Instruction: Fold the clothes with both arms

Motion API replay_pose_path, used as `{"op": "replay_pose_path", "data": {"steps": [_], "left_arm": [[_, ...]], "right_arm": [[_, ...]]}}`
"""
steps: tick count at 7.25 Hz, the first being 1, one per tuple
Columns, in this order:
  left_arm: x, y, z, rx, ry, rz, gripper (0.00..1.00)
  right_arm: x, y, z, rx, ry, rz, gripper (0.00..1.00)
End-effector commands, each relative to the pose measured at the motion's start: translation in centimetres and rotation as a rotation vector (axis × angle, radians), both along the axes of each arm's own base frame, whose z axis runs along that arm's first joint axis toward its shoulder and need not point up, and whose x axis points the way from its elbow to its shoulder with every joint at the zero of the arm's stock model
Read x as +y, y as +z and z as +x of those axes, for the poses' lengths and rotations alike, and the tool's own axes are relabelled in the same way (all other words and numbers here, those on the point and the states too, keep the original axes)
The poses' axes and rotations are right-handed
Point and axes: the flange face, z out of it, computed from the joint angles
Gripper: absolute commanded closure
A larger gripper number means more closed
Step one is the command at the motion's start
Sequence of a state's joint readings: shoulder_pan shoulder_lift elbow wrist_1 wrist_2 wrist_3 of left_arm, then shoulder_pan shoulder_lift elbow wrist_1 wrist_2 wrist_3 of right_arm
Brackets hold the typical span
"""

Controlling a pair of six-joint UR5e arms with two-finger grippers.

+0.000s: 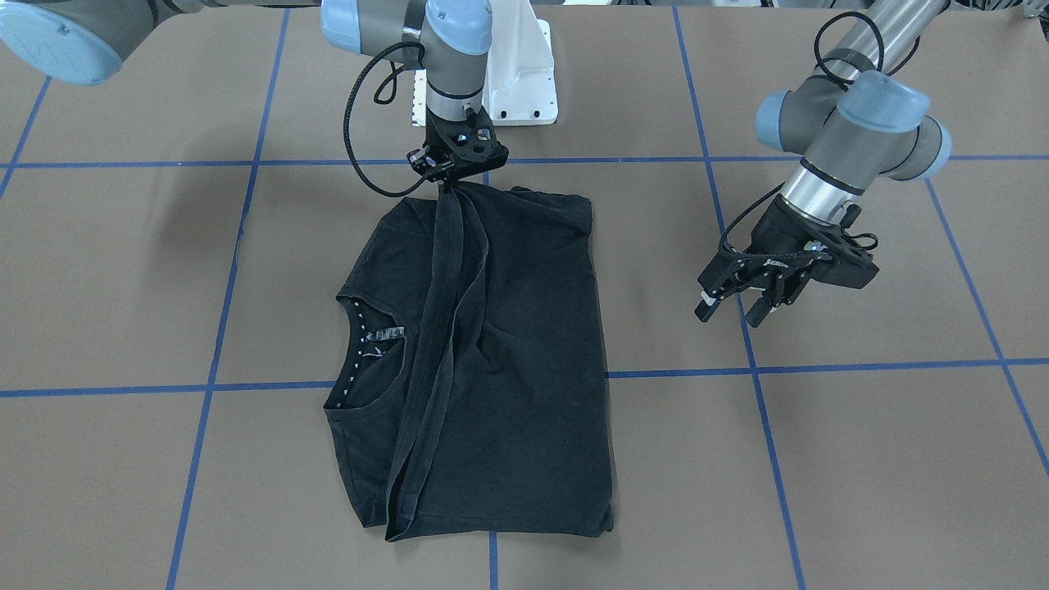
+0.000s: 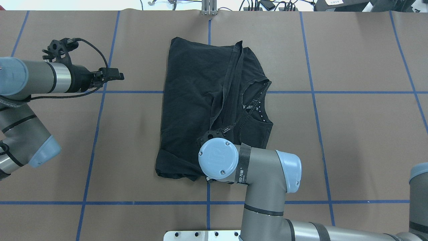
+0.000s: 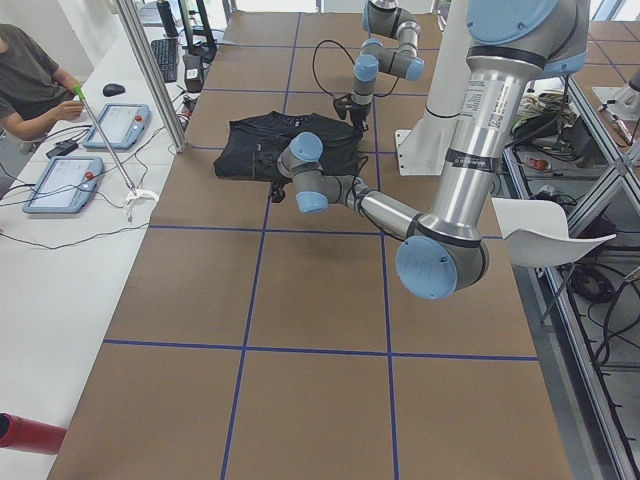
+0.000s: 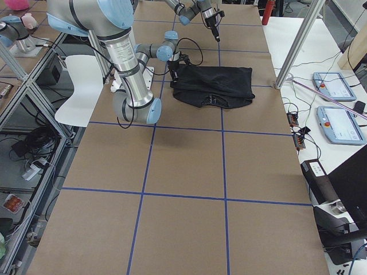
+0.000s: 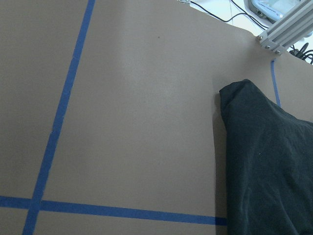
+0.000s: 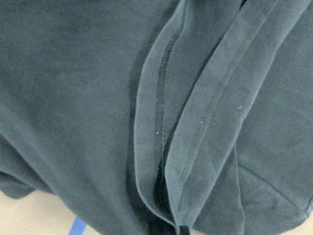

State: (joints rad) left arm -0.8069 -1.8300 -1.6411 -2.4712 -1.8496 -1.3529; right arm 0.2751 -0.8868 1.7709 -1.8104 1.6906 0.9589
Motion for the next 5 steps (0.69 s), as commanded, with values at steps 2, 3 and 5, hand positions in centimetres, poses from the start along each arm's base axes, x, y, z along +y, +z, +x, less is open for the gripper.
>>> {"op": "replay_pose_path", "data": {"steps": [2,3,5], "left_arm": [[0.3,0.1,0.5,0.012,-0.004,-0.024,0.01],[0.4,-0.1,0.6,0.014,-0.003,-0.023,0.01],[0.3,-0.2,0.6,0.015,-0.003,-0.022,0.01]], "right_arm": [[0.8,3.5,3.6,0.017,0.020,-0.022,1.00],[3.9,6.7,4.8,0.039,0.083,-0.116,1.00],[5.8,6.8,5.7,0.025,0.159,-0.198,1.00]]}}
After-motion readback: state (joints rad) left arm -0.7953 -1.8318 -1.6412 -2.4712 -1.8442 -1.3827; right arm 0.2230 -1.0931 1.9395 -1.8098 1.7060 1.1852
